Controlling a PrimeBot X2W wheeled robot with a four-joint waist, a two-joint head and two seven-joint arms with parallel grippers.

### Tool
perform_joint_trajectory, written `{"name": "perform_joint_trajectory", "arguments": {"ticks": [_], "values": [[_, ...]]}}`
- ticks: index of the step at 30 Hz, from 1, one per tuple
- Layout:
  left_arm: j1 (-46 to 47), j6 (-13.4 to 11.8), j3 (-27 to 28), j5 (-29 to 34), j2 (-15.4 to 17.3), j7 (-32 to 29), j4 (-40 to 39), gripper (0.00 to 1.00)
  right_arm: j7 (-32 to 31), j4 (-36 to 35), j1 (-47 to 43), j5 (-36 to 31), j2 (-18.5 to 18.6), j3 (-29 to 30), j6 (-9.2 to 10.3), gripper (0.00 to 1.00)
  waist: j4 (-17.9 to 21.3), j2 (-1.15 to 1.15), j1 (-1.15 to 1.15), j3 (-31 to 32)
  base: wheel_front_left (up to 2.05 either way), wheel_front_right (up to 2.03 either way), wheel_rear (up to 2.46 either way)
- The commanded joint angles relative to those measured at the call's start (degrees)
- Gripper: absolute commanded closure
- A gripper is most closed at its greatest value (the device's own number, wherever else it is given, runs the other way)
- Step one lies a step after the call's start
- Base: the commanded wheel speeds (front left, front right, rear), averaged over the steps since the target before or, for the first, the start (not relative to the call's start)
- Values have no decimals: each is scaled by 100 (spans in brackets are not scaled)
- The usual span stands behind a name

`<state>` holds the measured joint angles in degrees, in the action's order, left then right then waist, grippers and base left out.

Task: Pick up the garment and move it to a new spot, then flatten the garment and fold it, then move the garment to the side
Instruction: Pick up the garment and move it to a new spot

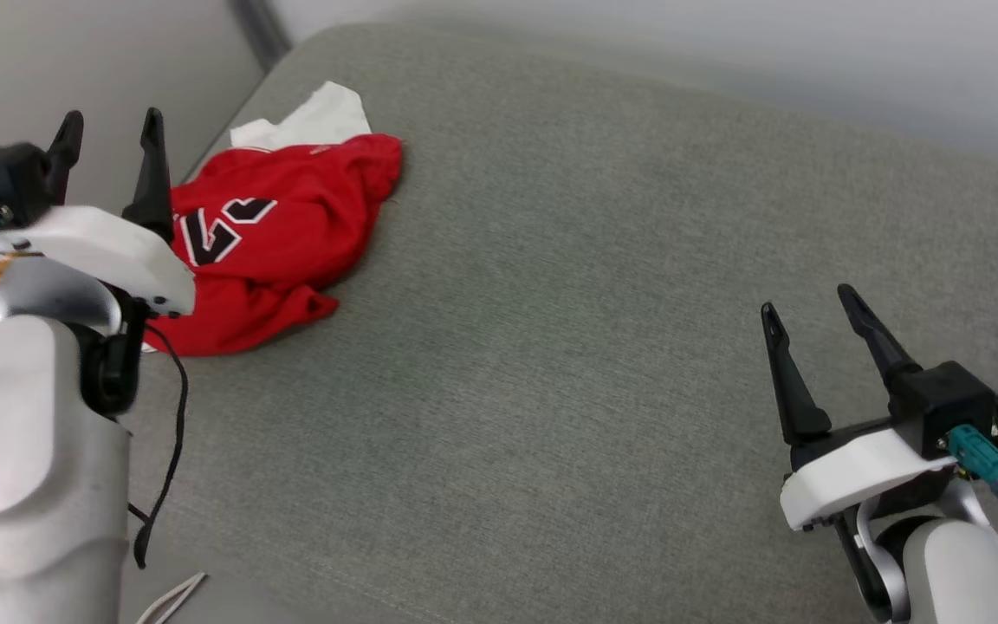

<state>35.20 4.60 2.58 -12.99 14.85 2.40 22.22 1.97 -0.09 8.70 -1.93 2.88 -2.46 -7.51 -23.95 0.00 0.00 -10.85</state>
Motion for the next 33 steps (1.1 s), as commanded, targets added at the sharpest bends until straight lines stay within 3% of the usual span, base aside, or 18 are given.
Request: {"name": "perform_joint_trajectory", "arguments": {"ticks": [1,6,13,18,23,24,25,28,33], "values": [[175,64,23,-84,119,-213,159,0,3,-59,164,-15,0,-12,4,0,456,0,0,-498,0,0,0],[746,237,-21,-585,485,-1366,855,0,47,-127,334,-70,0,57,4,0,775,0,0,-966,0,0,0],[1074,284,-164,-1322,931,-3026,2092,0,47,-134,573,-173,0,40,4,0,1048,0,0,-1369,0,0,0],[1147,289,-110,-1640,1104,-3600,2752,0,64,-136,695,-203,0,47,4,0,1158,0,0,-1514,0,0,0],[1149,218,-88,-1754,1060,-3865,3303,0,39,-113,718,-230,0,66,4,0,1175,0,0,-1585,0,0,0],[1162,217,-90,-1763,1043,-3862,3372,9,38,-110,727,-231,0,67,4,0,1172,0,0,-1589,0,0,0],[1190,217,-74,-1797,1016,-3833,3428,39,34,-102,734,-228,0,72,4,0,1167,0,0,-1586,0,0,0],[1234,234,-125,-1782,975,-3720,3521,100,44,-77,753,-239,0,78,4,0,1134,0,0,-1516,0,0,0],[1404,172,-236,-1511,1176,-2731,3352,100,93,15,684,-190,0,66,4,0,1051,0,0,-1249,0,0,0]]}}
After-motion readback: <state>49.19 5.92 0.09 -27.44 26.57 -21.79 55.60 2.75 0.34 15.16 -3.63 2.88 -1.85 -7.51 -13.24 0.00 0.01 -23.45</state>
